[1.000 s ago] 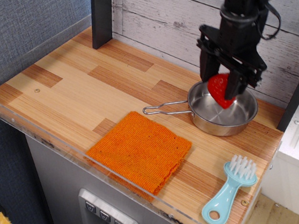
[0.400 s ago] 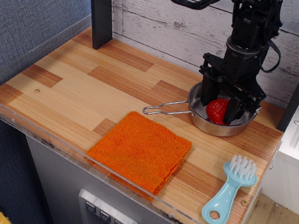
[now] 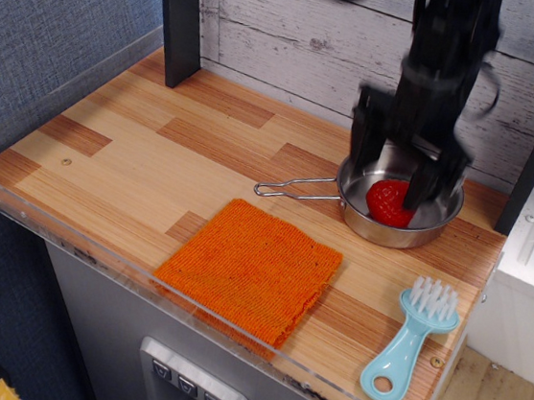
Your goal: Place red pepper inside silver pot.
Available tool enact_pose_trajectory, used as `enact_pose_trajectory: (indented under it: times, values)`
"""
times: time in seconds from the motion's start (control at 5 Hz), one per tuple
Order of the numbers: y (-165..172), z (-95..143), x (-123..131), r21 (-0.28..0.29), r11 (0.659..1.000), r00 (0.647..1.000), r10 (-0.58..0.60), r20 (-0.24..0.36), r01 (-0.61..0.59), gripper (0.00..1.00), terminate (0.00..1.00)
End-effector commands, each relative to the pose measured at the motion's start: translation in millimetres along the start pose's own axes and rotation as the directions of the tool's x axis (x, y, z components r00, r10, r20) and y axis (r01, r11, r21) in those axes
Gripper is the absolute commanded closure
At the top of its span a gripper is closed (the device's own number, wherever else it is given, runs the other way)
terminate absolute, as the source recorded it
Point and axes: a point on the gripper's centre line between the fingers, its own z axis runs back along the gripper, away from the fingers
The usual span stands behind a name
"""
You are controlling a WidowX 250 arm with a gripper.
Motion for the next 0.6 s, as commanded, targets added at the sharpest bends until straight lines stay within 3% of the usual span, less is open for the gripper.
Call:
enact_pose_trajectory:
  times: [0.0, 0.2, 0.4]
  values:
    - [6, 73, -7, 0.037, 0.997, 0.984, 0.057, 0.171, -0.064, 0.0, 0.0]
    - [1, 77, -25, 0.02, 0.991, 0.99, 0.129, 0.051, -0.13, 0.0, 0.0]
    - [0, 70, -47, -0.024, 0.971, 0.972, 0.236, -0.011, -0.236, 0.0, 0.0]
